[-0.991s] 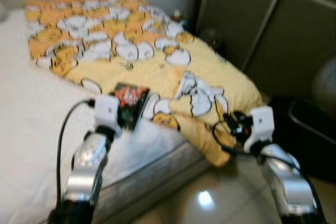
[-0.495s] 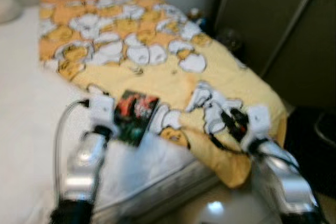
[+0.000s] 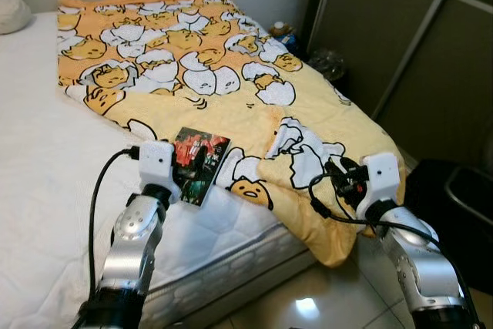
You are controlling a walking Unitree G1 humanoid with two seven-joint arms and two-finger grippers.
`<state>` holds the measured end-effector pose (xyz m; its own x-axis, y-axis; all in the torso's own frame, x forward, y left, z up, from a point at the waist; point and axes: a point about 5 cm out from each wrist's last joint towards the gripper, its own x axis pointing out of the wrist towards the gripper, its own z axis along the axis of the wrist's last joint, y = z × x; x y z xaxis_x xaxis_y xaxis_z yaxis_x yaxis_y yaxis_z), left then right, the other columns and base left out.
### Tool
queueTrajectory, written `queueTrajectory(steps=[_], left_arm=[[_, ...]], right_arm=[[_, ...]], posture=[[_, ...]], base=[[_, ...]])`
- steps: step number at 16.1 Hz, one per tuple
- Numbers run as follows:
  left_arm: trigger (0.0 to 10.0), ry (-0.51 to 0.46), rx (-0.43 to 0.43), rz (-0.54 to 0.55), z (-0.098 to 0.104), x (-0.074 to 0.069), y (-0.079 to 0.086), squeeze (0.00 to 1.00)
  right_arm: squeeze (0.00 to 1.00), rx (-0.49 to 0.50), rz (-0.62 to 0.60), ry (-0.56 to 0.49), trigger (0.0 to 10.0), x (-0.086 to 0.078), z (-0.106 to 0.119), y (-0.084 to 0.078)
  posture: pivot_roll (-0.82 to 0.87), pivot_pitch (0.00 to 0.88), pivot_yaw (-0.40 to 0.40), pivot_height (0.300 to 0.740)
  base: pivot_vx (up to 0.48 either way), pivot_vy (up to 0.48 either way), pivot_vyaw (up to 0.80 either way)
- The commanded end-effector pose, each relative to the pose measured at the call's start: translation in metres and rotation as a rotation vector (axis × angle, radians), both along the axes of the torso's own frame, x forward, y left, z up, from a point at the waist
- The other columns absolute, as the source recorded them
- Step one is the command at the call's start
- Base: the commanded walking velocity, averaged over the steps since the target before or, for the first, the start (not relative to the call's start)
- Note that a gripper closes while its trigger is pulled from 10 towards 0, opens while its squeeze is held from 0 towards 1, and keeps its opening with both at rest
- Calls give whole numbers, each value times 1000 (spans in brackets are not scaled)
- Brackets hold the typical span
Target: Clean up the room
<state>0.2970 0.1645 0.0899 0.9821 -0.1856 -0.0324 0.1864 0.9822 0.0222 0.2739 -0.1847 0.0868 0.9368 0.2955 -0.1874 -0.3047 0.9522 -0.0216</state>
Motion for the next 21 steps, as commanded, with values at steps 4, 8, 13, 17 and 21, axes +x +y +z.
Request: queueTrajectory(steps=[4,8,13,17,21], left_arm=[[10000,158,52,-7,-15,13,-3,0],[10000,184,98,46,-15,30,-1,0],[10000,203,117,143,-22,31,15,0],[10000,115,165,207,-16,27,25,0],[10000,113,77,207,-20,22,23,0]], right_arm=[[0,13,46,28,10000,-4,1,-2],[0,10,44,-5,10000,-10,6,-7],[0,-98,261,21,10000,-16,6,4],[0,-170,146,-51,10000,-6,13,-1],[0,-123,107,-67,10000,-12,8,5]], posture=[[-66,0,-39,740],[-91,0,-20,740],[-114,0,-13,740],[-117,0,-23,740],[-118,0,-25,740]], base=[[0,0,0],[0,0,0],[0,0,0],[0,0,0],[0,0,0]])
